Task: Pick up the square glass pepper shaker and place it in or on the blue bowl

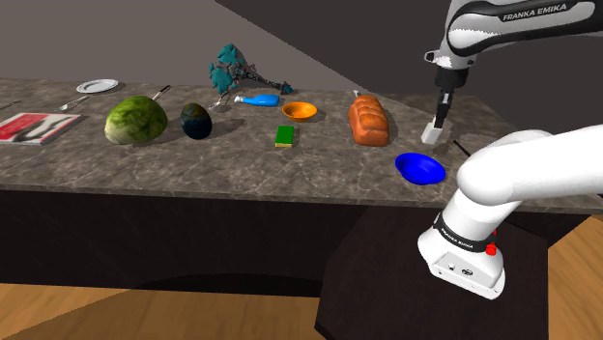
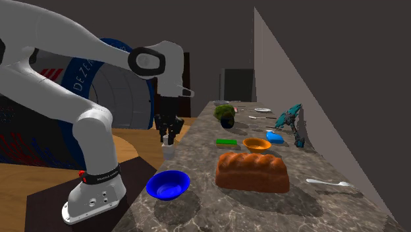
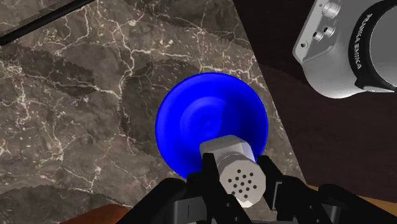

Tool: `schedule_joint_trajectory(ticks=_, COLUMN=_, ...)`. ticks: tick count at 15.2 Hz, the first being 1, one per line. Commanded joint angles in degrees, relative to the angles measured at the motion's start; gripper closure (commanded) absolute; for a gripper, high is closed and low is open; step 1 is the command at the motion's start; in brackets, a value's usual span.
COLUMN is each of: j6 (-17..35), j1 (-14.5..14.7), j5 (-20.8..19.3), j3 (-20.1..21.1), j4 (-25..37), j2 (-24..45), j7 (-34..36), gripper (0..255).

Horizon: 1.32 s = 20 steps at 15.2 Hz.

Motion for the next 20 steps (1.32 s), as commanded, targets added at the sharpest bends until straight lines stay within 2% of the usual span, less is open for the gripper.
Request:
schedule_joint_trajectory(ticks=1, j6=-0.2, j1=-0.8, j5=-0.7, j3=-0.3, j4=-1.3, j2=-1.5, j7=-0.4, gripper=255)
schedule_joint_trajectory(ticks=20, j6=17.3, j1=-2.2, j5=-6.6, j3=-6.1, j4=-11.3, j2=6.3, j7=1.7, gripper=255)
